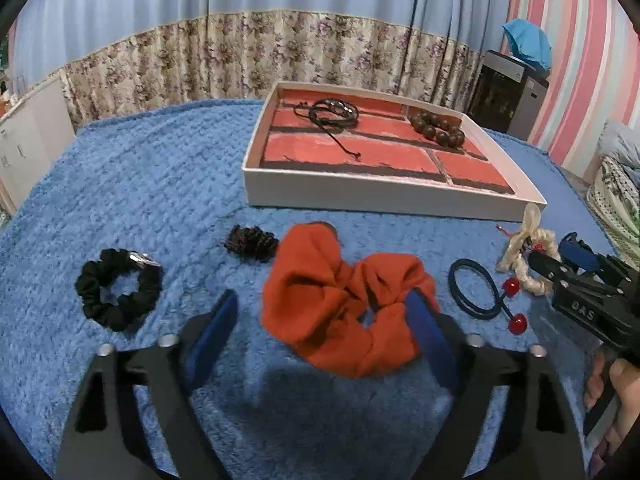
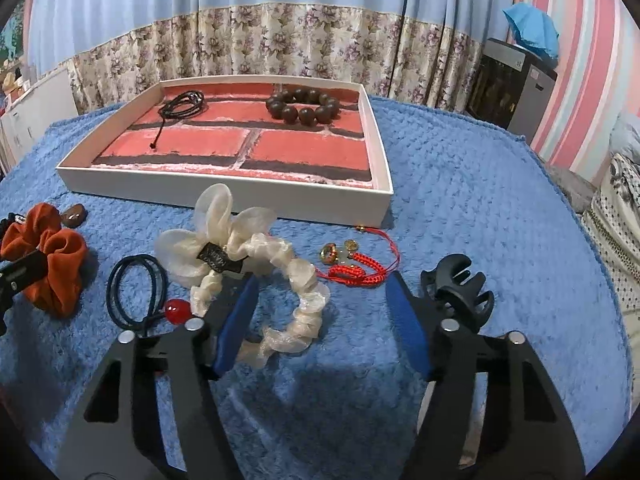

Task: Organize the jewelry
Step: 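Grasp the orange scrunchie with the left tool while the right tool grasps the cream scrunchie, then carry both scrunchies into the tray and open both tools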

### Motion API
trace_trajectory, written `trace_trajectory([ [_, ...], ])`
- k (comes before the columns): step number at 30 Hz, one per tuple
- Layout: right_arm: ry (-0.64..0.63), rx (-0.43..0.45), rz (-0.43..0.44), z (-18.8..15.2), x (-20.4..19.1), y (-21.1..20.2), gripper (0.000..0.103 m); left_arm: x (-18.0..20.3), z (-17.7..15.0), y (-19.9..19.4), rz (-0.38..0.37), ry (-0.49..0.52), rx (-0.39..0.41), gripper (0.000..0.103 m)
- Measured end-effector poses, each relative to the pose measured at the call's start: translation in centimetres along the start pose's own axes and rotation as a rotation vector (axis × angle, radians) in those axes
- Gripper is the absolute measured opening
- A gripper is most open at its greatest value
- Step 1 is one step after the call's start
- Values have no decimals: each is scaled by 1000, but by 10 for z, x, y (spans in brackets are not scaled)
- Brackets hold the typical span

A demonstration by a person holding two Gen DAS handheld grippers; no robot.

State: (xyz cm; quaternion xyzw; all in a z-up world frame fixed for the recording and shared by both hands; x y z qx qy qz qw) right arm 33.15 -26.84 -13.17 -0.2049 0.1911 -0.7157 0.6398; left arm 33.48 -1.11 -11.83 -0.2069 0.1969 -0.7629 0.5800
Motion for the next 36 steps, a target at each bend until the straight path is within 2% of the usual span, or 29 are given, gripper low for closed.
trace_trajectory([
  [4, 22, -16, 12, -1, 2, 4, 47, 3, -3, 4, -35, -22, -20, 59],
  [8, 30, -23, 27, -3, 1, 5, 32, 6, -4, 6, -50, -27, -24, 51],
  [10, 33, -23, 30, -3, 1, 5, 23, 6, -4, 6, -46, -23, -19, 38],
  [12, 38, -32, 34, -4, 1, 5, 17, 7, -5, 6, -53, -23, -22, 31],
  [25, 64, -2, 38, 0, 5, -2, 12, 7, -3, 4, -52, -29, 0, 16],
  [36, 84, 61, 73, 23, 8, -27, 11, 13, 19, -15, -44, -30, 52, 13],
])
Point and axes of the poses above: each gripper's, at about its wrist camera, not at the fingertips, and y roughly the way its jaws point, x to its right, z to its top, the point moved 10 cm from there along y, roughly the way its jaws point, and after that the axes turned 15 degrees about x, right-handed, at the moved point
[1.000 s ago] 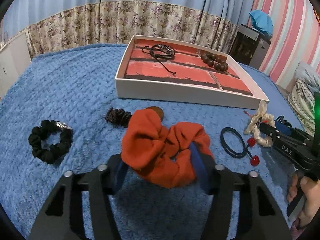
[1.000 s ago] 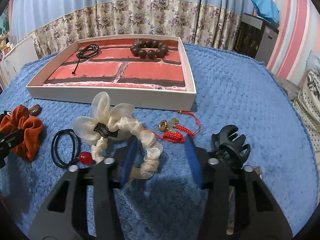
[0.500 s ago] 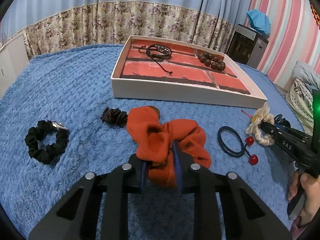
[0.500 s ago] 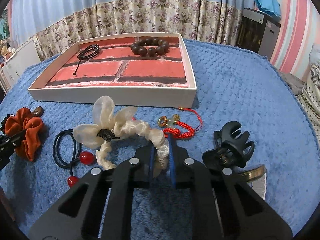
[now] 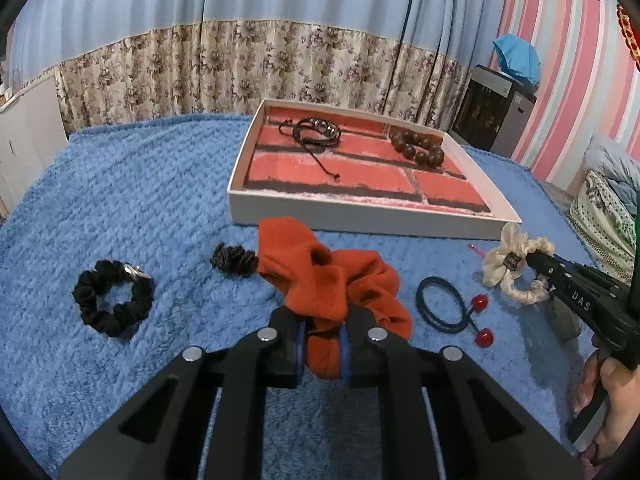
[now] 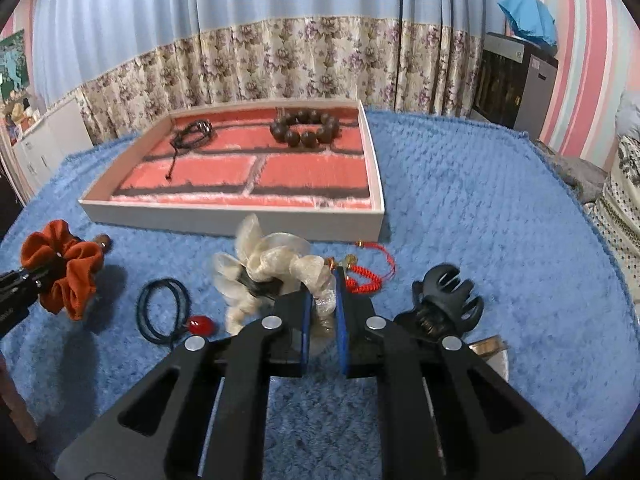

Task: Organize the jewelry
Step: 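Carry both scrunchies into the tray and open both tools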

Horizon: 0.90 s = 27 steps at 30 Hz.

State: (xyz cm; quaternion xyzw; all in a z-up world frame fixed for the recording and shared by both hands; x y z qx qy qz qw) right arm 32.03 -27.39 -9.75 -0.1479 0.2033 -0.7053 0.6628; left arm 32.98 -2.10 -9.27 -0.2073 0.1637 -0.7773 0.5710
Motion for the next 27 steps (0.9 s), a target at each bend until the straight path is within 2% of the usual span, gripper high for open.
trace_trajectory([
  [12, 8, 57, 51, 44, -5, -16, 10, 7, 42, -17, -8, -21, 38, 13],
  [15, 18, 68, 52, 59, -3, -12, 10, 11, 59, -15, -4, 11, 58, 13],
  [20, 34, 76, 47, 80, -2, 8, 10, 11, 84, 5, -4, 21, 77, 13],
  [27, 35, 83, 27, 106, -14, 56, 10, 4, 110, 60, 41, 31, 87, 13],
])
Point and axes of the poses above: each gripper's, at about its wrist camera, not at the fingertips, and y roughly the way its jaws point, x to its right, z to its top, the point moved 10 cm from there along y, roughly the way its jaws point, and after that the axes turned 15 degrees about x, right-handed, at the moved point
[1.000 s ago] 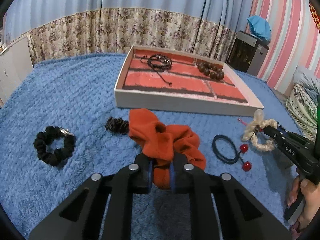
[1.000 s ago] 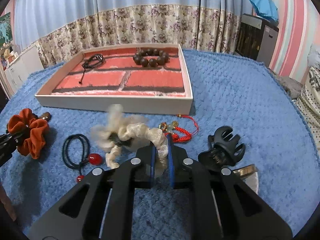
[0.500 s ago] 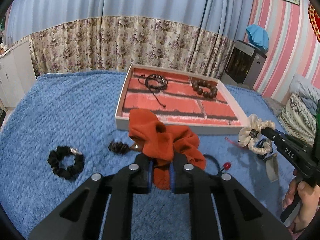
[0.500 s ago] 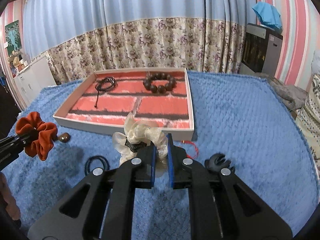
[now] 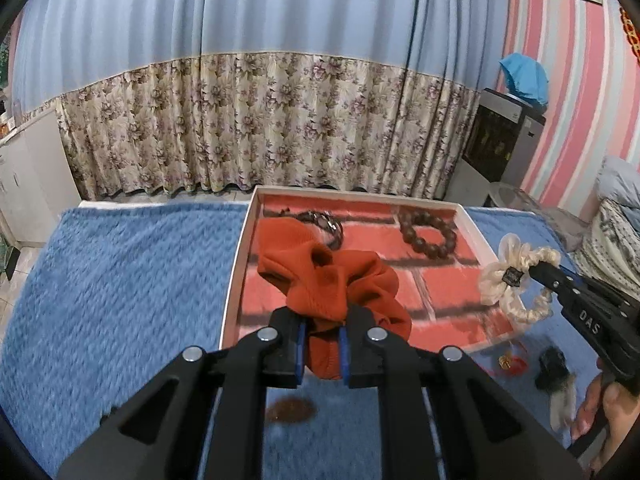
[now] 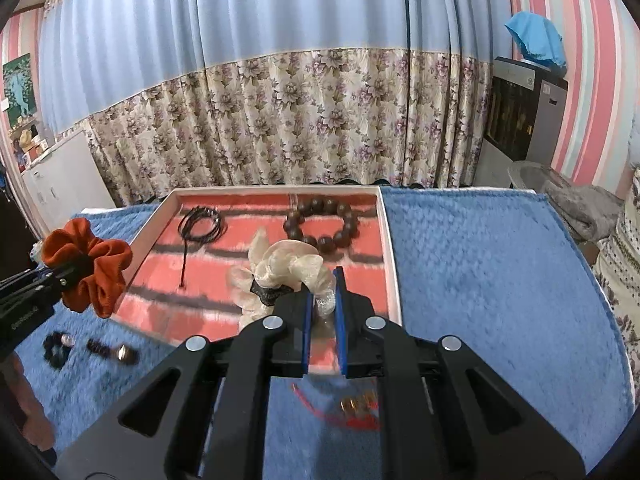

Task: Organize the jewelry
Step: 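Carry both scrunchies into the tray and open both tools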

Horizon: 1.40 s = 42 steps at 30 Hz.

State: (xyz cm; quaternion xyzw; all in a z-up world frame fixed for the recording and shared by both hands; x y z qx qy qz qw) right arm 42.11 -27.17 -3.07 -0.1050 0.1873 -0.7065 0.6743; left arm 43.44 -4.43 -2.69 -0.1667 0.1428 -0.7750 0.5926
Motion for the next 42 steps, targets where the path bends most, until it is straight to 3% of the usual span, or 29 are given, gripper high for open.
trace_trajectory([
  [8, 66, -9, -22, 3, 1, 56, 10, 2, 1, 58, -10, -22, -22, 13],
  [15, 37, -14, -94, -11, 19, 85, 10, -4, -18, 99, 7, -42, -58, 13],
  [32, 19, -118, -92, -48, 19, 120, 11, -10, -51, 122, 83, 53, -85, 18],
  [35, 22, -130, -94, -51, 21, 121, 14, -10, -51, 123, 89, 55, -86, 25],
  [37, 22, -137, -94, -53, 21, 121, 14, -13, -52, 123, 100, 54, -89, 41],
  [42, 22, -146, -83, -54, 20, 121, 28, -15, -51, 120, 106, 56, -84, 49],
])
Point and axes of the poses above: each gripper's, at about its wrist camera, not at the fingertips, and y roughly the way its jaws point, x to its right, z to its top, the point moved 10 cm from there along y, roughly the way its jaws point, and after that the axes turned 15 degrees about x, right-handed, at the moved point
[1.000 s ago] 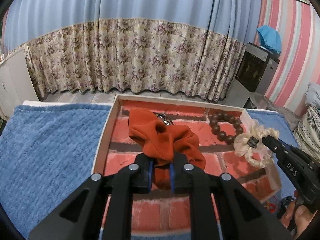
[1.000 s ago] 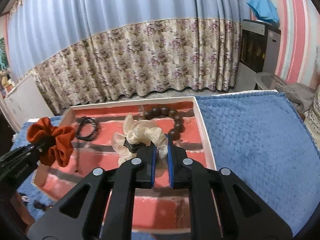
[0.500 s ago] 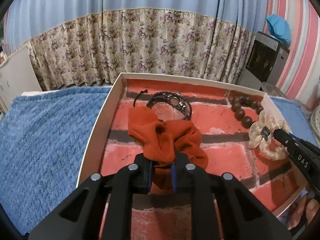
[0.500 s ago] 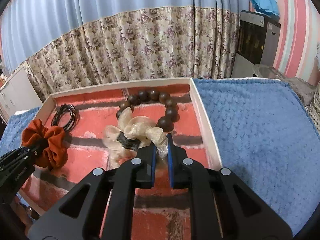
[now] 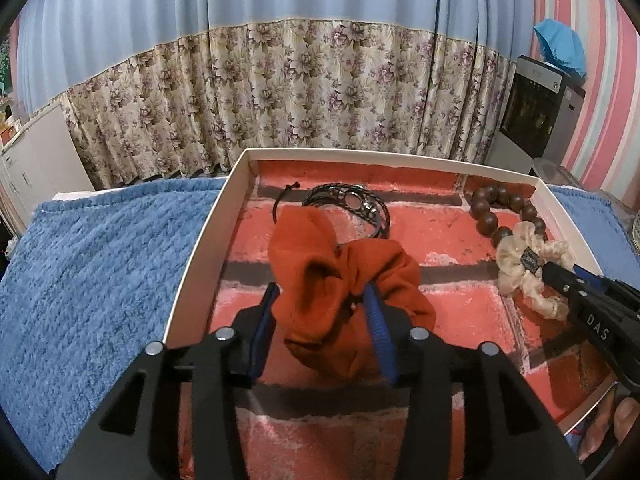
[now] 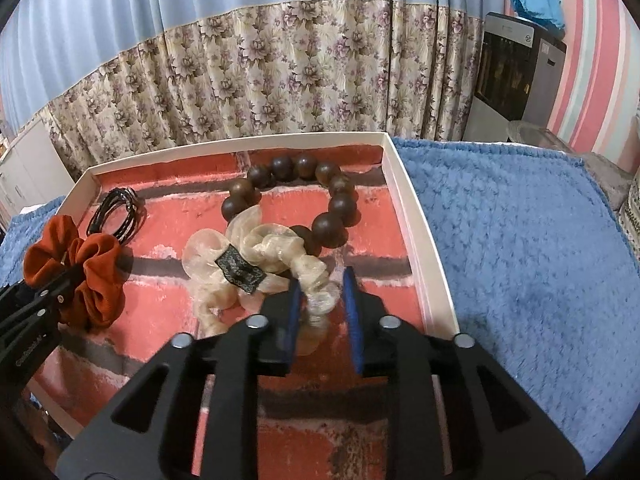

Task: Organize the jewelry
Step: 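Carry both scrunchies into the tray and open both tools, then withdraw both tools and move the right tool toward the black hair claw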

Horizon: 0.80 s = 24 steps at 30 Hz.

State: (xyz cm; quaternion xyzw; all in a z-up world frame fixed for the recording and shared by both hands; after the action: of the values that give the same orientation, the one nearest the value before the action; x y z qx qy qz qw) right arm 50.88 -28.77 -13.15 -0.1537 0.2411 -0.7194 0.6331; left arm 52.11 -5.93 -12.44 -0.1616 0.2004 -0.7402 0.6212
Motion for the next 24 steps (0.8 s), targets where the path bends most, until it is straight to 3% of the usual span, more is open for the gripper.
trace_trajectory([
  [3, -14, 15, -2, 2, -3, -6, 41, 0, 3, -5, 1, -1, 16, 60],
  [5, -15, 41, -10, 8, -1, -11, 62, 1, 7, -11, -7, -6, 28, 67],
  [10, 65, 68, 13, 20, 9, -26, 71, 7, 15, -23, -15, 2, 31, 72],
  [14, 73, 136, -2, 40, 13, -52, 93, 7, 37, -48, -4, 8, 73, 87],
  [19, 60, 171, 3, 56, 17, -91, 98, 3, 63, -98, -4, 2, 116, 97],
  [24, -3, 192, 7, 63, 26, -138, 99, -5, 73, -147, 5, -28, 152, 97],
])
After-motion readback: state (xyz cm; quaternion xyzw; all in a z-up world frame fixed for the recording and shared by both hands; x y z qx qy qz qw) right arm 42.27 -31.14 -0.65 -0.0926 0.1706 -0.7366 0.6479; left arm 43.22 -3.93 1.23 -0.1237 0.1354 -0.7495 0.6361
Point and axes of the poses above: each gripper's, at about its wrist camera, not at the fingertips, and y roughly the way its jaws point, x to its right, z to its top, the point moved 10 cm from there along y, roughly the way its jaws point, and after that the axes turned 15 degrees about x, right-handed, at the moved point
